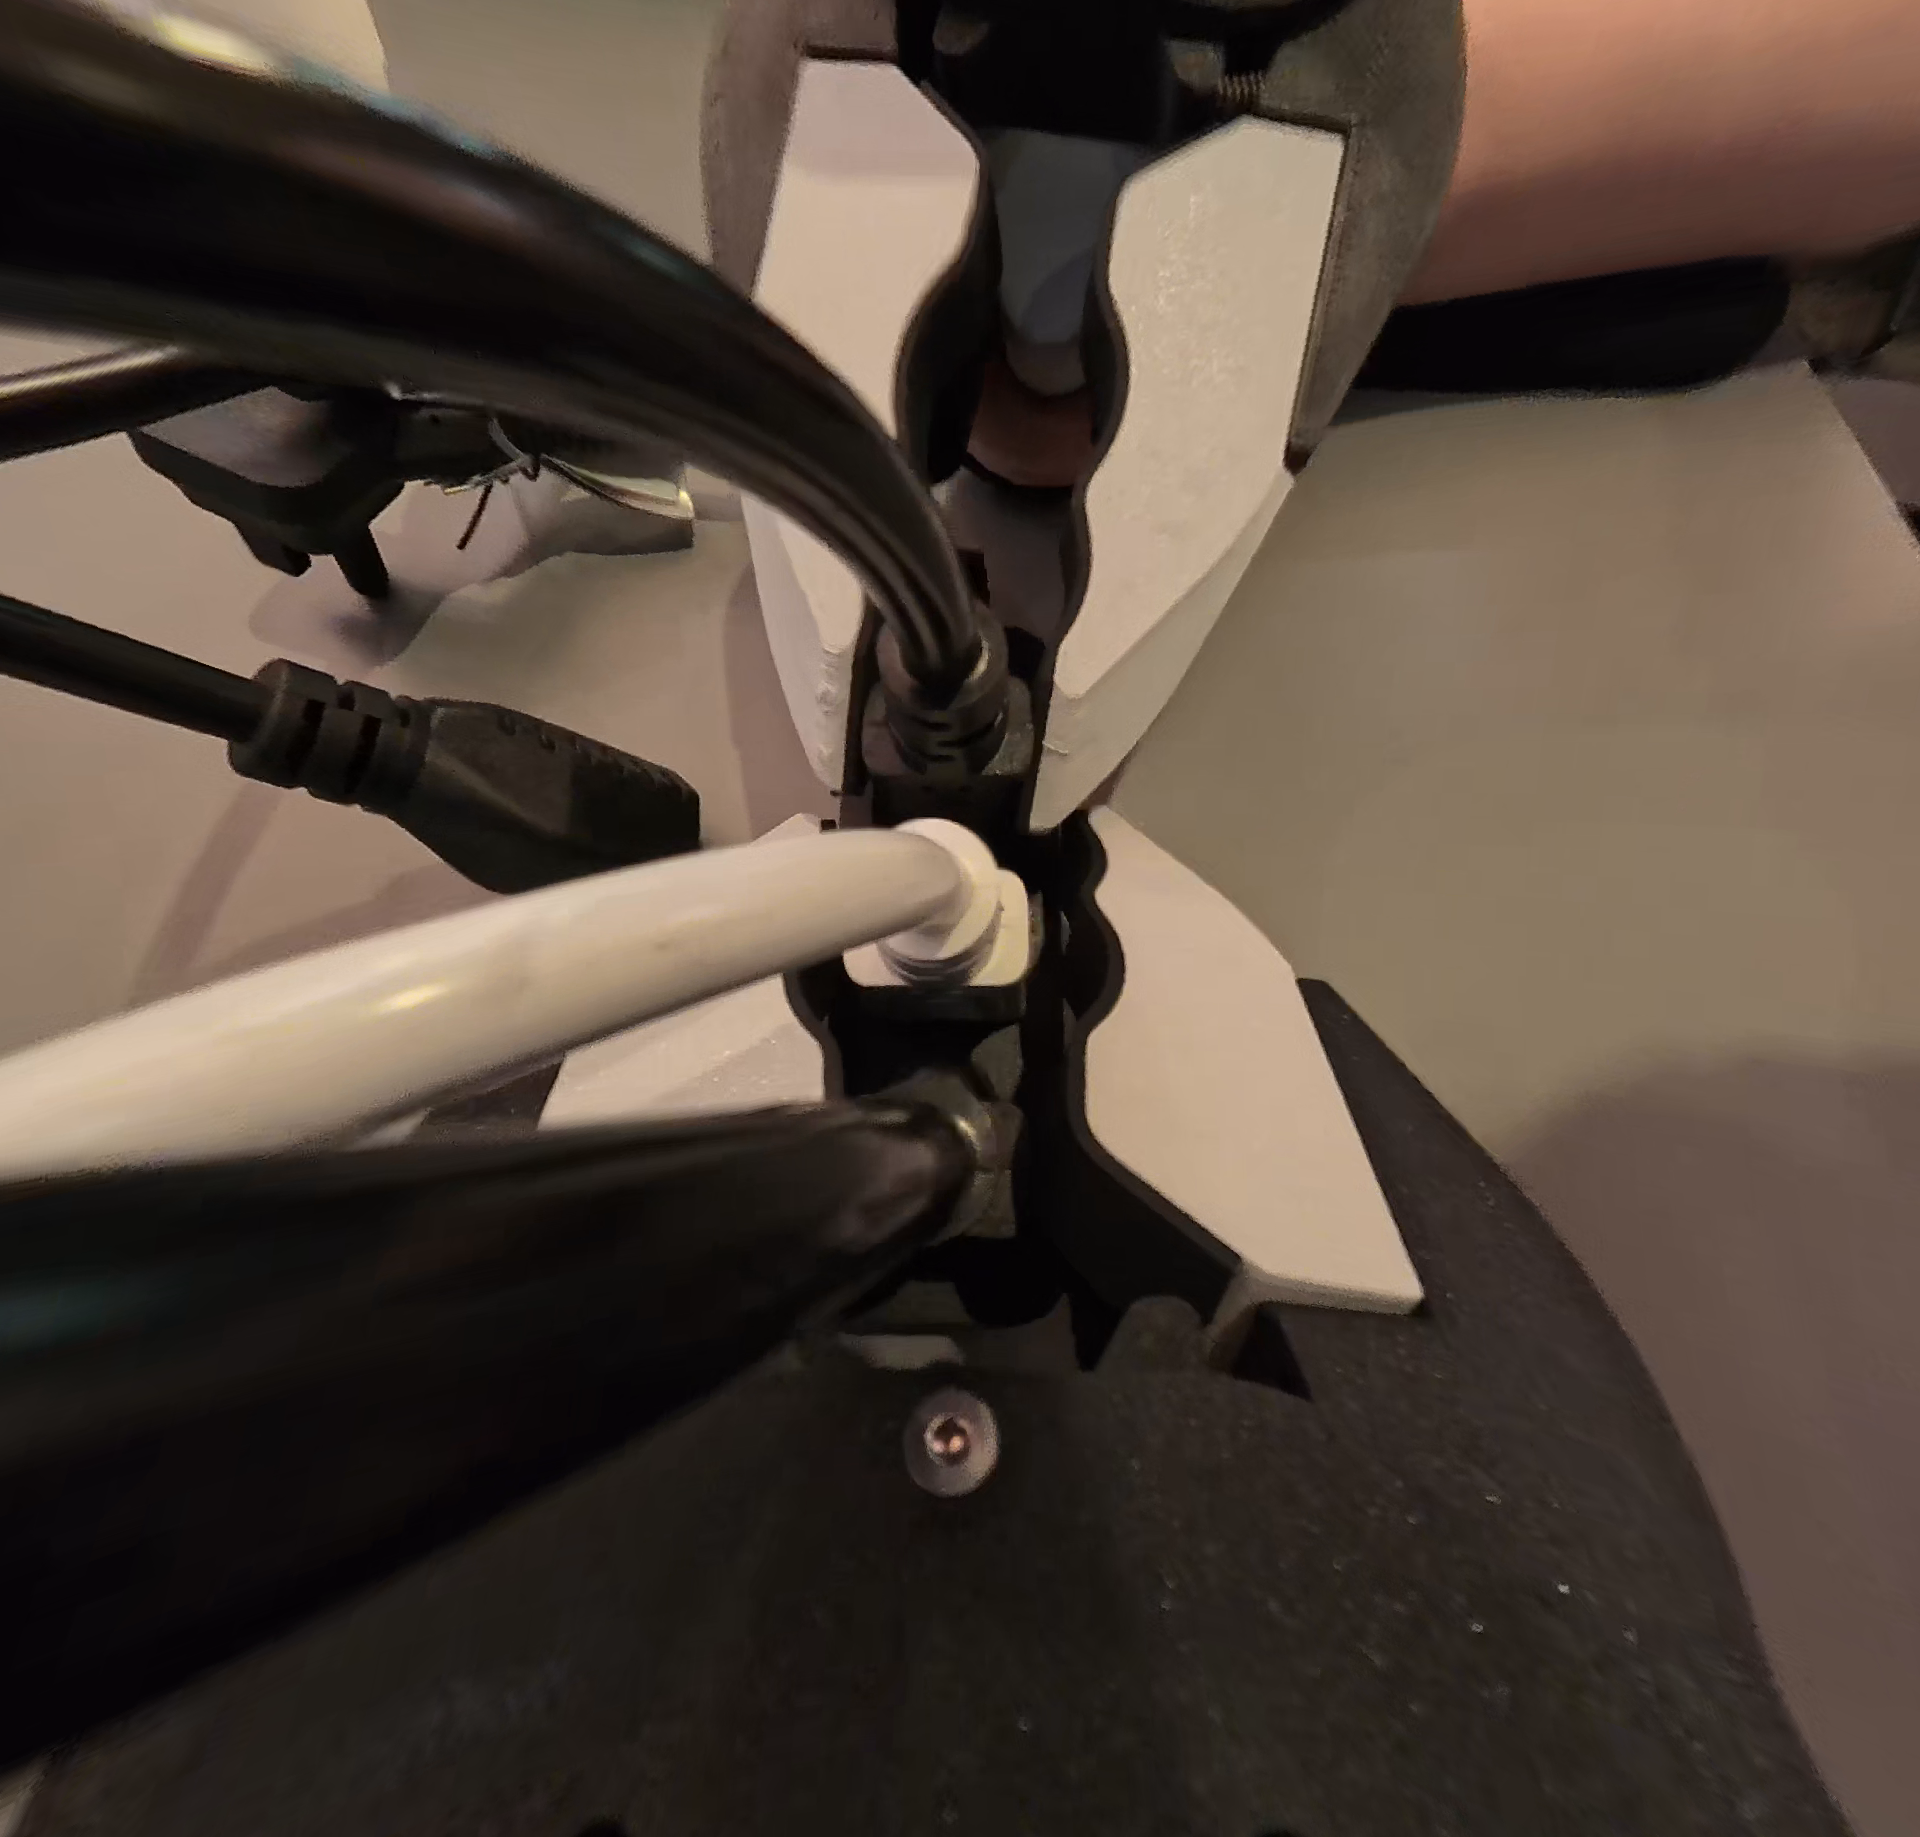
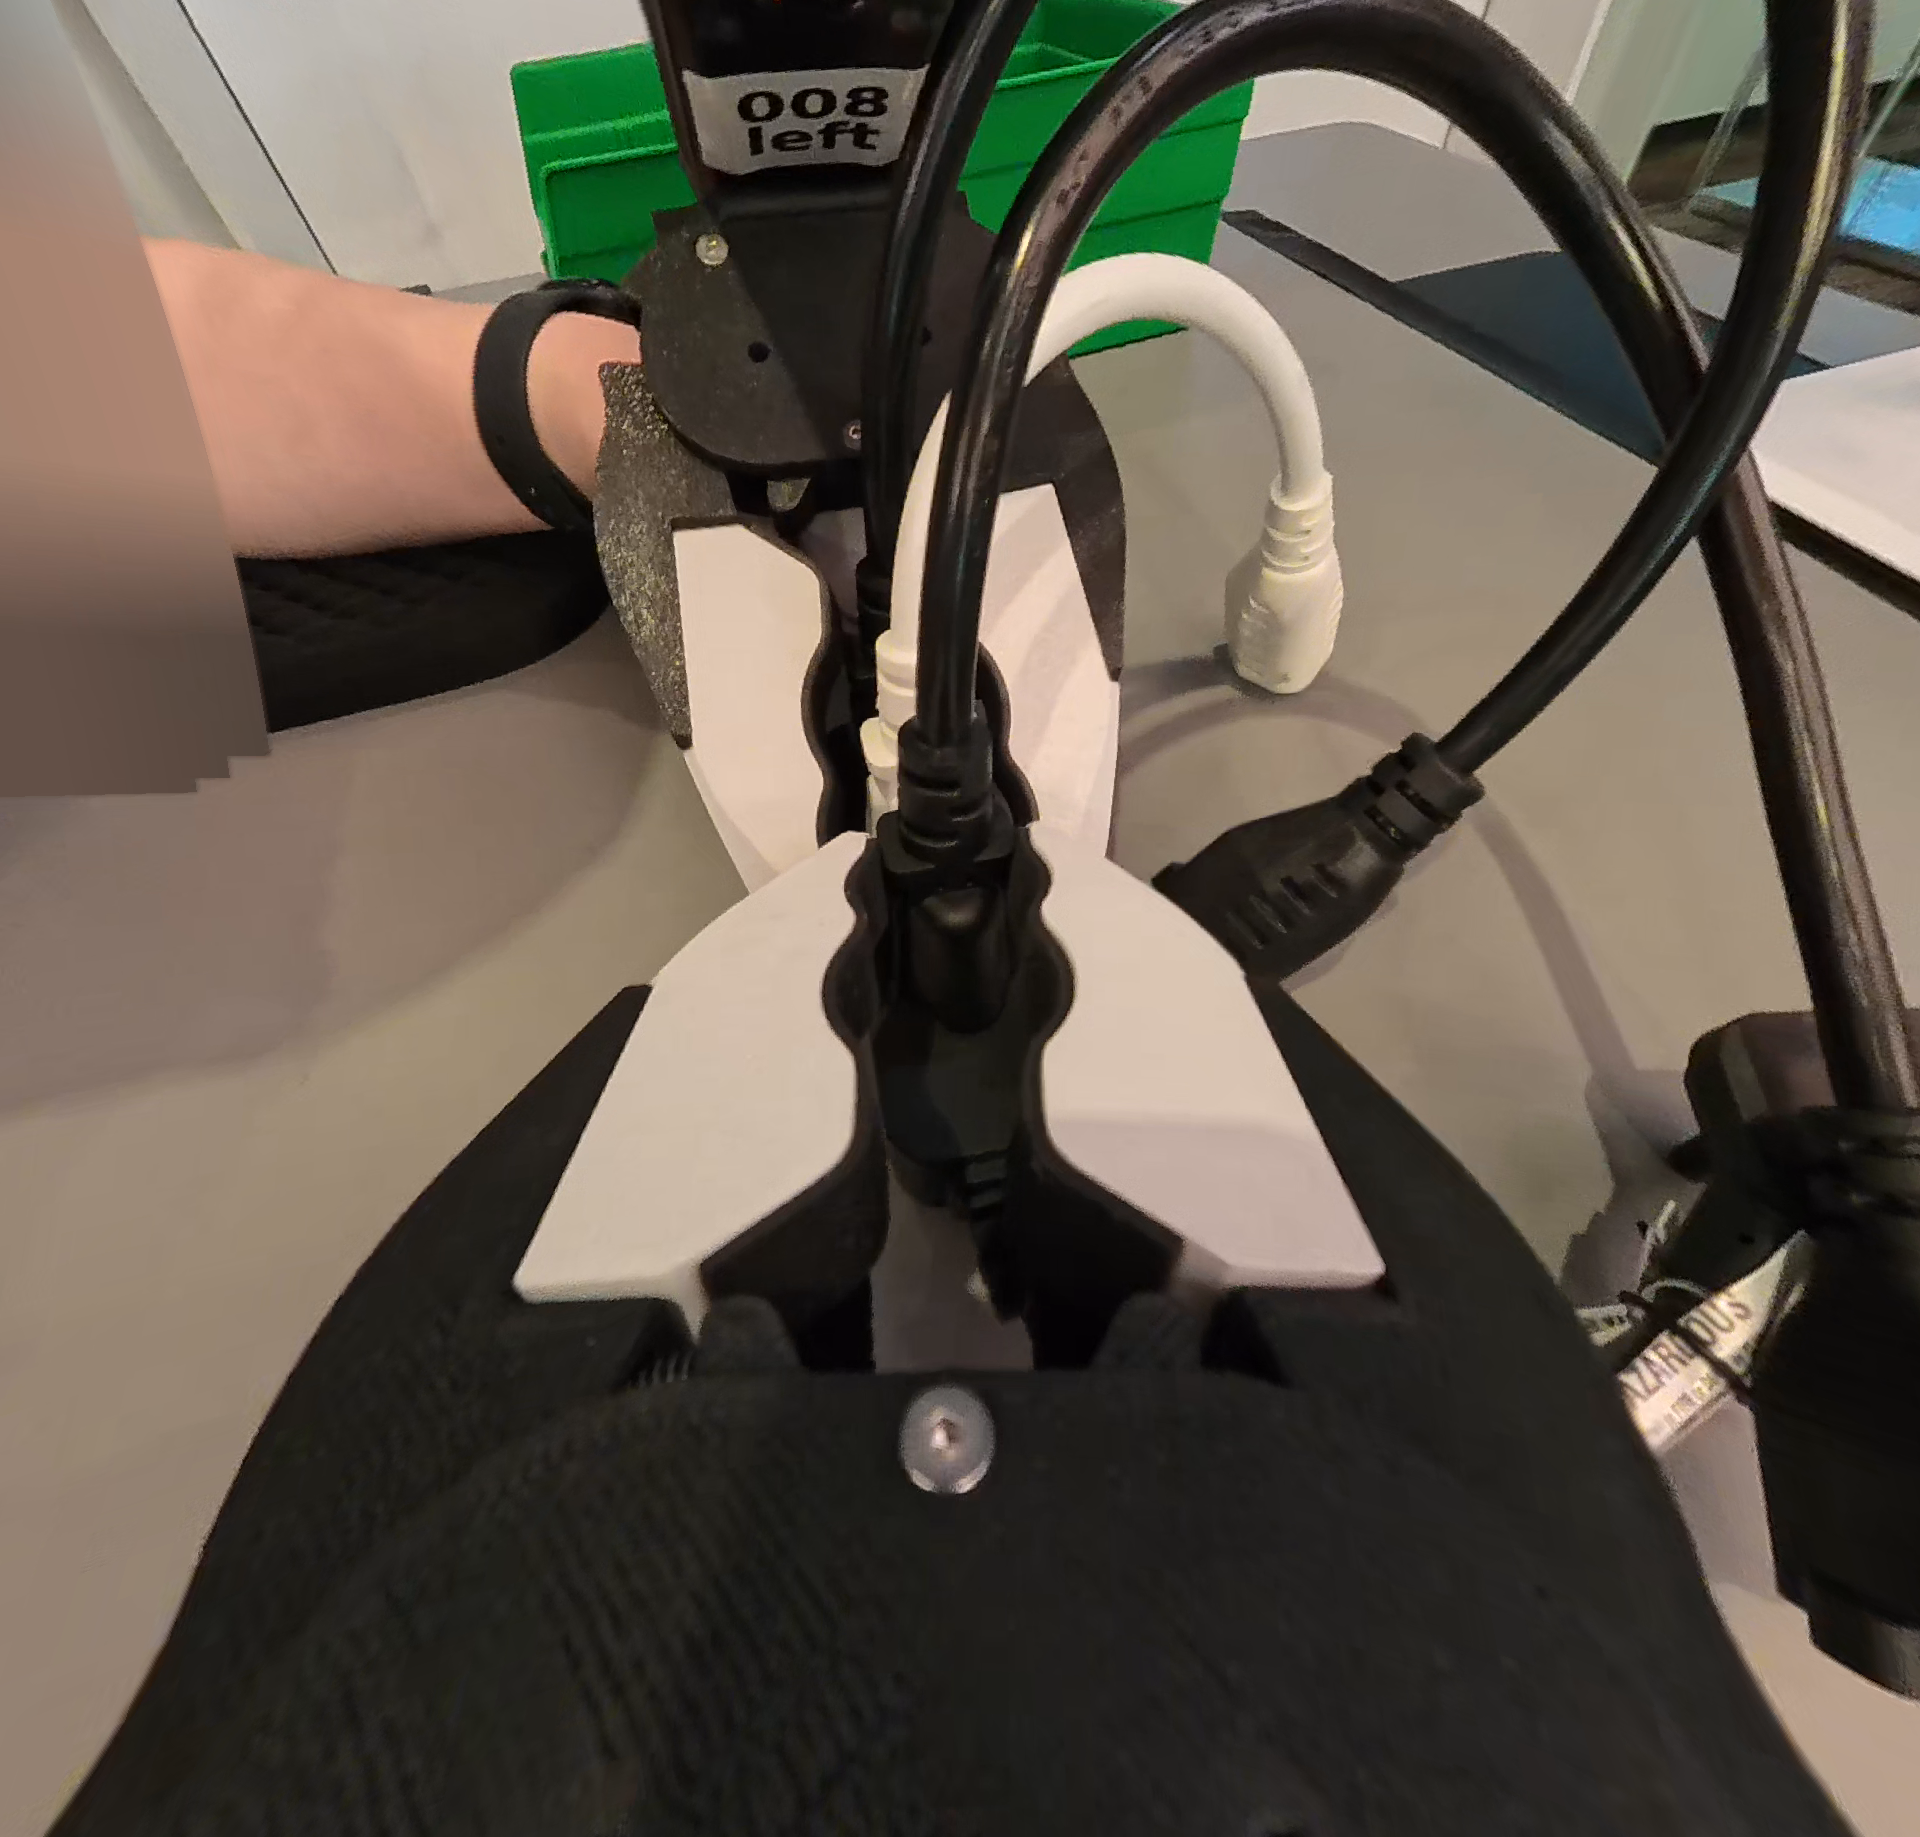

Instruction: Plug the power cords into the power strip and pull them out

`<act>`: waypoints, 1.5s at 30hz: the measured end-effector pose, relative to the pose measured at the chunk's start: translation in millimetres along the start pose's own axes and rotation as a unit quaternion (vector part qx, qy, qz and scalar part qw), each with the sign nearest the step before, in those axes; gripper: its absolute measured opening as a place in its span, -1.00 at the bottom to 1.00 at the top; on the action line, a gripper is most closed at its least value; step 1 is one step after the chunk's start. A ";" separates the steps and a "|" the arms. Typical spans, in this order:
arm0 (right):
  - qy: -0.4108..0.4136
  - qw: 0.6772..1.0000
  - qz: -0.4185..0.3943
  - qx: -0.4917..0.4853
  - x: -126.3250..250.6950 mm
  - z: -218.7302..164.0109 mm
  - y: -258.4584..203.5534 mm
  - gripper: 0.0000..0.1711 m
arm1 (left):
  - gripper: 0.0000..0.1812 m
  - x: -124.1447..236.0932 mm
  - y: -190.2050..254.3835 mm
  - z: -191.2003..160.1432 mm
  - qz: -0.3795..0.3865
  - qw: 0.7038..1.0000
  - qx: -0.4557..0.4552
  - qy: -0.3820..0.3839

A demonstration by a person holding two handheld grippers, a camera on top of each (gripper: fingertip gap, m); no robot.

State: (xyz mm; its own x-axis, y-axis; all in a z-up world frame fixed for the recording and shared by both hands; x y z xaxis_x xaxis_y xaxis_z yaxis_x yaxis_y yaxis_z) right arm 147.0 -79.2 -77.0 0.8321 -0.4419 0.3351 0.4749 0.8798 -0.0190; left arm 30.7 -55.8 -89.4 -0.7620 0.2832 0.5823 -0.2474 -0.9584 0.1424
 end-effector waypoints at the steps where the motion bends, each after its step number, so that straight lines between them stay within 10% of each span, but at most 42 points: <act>1: -0.002 1.000 0.004 0.005 -0.9 0.0 -1.0 -0.74 | -0.54 0.3 2.2 -1.5 0.009 1.000 -0.021 -0.019; 45: -0.041 0.993 -0.011 0.109 5.4 3.3 -8.3 -0.76 | -0.52 -12.9 8.5 6.1 0.033 0.996 -0.005 -0.082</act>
State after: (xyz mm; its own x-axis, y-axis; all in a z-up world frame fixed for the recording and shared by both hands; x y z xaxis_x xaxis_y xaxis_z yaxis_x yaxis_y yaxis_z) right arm 146.6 -88.4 -72.0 0.7920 -0.4541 0.4081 0.4125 0.8908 0.1907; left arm 42.1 -67.8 -90.8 -0.6694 0.2083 0.7131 -0.2058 -0.9743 0.0915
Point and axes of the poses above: each gripper's, where its closed fingertips meet, x back along the fingers, z out of its top, y = z × x across the jaws, the point moved 8 cm from there along x, back along the fingers, and after that the axes turned 8 degrees about -z, right-handed, at the moved point
